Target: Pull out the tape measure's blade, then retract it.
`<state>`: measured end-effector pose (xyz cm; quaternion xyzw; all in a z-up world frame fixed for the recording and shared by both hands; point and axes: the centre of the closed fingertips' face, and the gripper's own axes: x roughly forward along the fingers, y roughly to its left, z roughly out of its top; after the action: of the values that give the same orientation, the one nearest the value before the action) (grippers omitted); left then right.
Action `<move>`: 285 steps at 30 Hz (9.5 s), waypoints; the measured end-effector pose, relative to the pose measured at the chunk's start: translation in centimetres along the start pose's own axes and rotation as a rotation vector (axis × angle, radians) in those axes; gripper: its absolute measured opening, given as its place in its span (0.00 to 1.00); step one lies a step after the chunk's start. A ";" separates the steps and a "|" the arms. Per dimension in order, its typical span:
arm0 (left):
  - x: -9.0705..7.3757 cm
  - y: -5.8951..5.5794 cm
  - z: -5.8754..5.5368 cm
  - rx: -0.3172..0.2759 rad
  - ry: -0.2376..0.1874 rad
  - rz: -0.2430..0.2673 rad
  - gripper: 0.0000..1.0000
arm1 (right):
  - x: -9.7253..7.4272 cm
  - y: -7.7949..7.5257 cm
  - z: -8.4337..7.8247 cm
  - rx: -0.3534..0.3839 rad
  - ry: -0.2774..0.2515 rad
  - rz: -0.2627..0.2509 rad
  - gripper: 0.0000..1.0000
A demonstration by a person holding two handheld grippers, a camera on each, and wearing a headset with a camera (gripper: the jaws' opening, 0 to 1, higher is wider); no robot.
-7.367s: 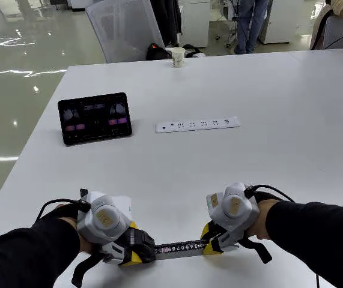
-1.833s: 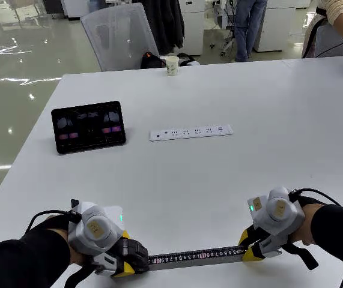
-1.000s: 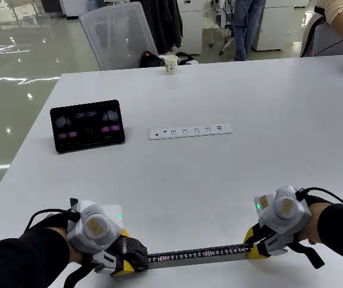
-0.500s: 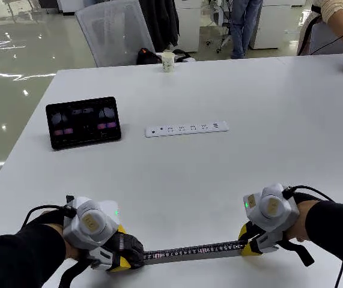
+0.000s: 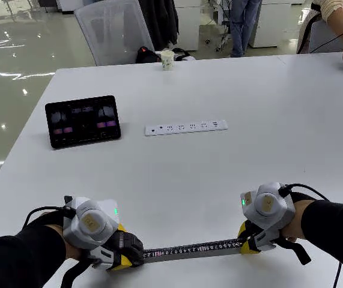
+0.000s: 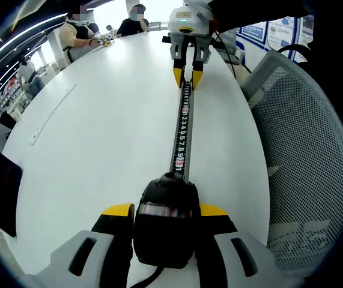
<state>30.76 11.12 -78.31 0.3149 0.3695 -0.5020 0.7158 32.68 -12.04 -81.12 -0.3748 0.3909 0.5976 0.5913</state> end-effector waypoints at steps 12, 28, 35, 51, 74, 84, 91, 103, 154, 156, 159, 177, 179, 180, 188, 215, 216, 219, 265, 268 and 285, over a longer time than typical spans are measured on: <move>-0.3 0.1 -0.1 0.009 0.042 -0.021 0.34 | -0.1 0.1 0.0 -0.029 -0.004 -0.004 0.14; -1.5 0.1 -0.1 -0.061 0.034 -0.022 0.53 | -0.9 0.3 -0.7 -0.041 0.019 -0.004 0.18; -2.1 0.2 -0.2 -0.141 0.014 -0.040 0.67 | -1.1 0.8 -0.4 -0.029 0.010 0.000 0.24; -2.9 0.4 -1.2 -0.308 -0.042 -0.010 0.86 | -2.6 0.3 -0.6 0.207 -0.107 -0.115 0.45; -5.4 0.9 -2.7 -0.605 -0.283 0.218 0.99 | -5.2 1.1 -2.8 0.388 -0.282 -0.288 0.63; -7.4 0.5 -5.0 -0.625 -0.330 0.354 0.99 | -6.9 2.2 -4.7 0.464 -0.323 -0.344 0.74; -7.9 -1.1 -5.9 -0.631 -0.341 0.344 0.99 | -7.5 3.2 -5.7 0.496 -0.346 -0.359 0.83; -8.7 -2.4 -6.5 -0.613 -0.343 0.372 0.99 | -8.6 4.9 -7.7 0.571 -0.417 -0.400 0.99; -8.7 -2.6 -1.1 -0.613 -0.396 0.394 0.99 | -10.0 4.8 -7.5 0.486 -0.384 -0.393 0.99; -8.4 -2.8 -0.3 -0.610 -0.408 0.384 0.99 | -10.0 4.6 -7.2 0.472 -0.377 -0.387 0.99; -7.9 -3.0 0.7 -0.614 -0.423 0.372 0.99 | -10.0 4.4 -6.9 0.454 -0.370 -0.380 0.99; -5.3 -1.8 2.4 -0.691 -0.393 0.466 0.99 | -11.6 2.6 -2.5 0.331 -0.361 -0.333 0.99; -5.4 -1.6 2.4 -0.694 -0.396 0.484 0.99 | -11.5 2.4 -2.3 0.321 -0.360 -0.329 0.99; -5.3 -1.4 2.3 -0.705 -0.391 0.494 0.99 | -11.4 2.3 -2.2 0.317 -0.357 -0.323 0.99; -4.7 -0.8 2.4 -0.744 -0.403 0.551 0.99 | -10.2 1.1 -1.6 0.269 -0.320 -0.292 0.99; -2.0 2.6 -0.6 -0.975 -0.447 0.797 0.99 | -5.3 -2.2 0.2 0.090 -0.182 -0.163 0.99; -2.0 2.7 -0.9 -0.975 -0.444 0.814 0.99 | -5.1 -2.3 0.2 0.091 -0.179 -0.158 0.99; -2.1 3.0 -0.8 -0.903 -0.436 0.840 0.99 | -4.5 -2.4 0.0 0.082 -0.164 -0.143 0.96; -1.5 2.3 -0.7 -0.873 -0.440 0.794 0.99 | -0.5 0.5 -0.9 -0.130 0.043 0.032 0.13; -1.4 2.3 -0.6 -0.879 -0.443 0.789 0.99 | -0.4 0.5 -0.8 -0.124 0.072 0.033 0.12; -1.3 1.9 -1.2 -0.942 -0.429 0.777 0.71 | -0.3 0.3 -1.0 -0.097 0.154 0.042 0.11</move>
<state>32.01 13.28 -77.65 -0.0296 0.2578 -0.0420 0.9648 32.36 -13.07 -81.20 -0.4394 0.4138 0.5975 0.5279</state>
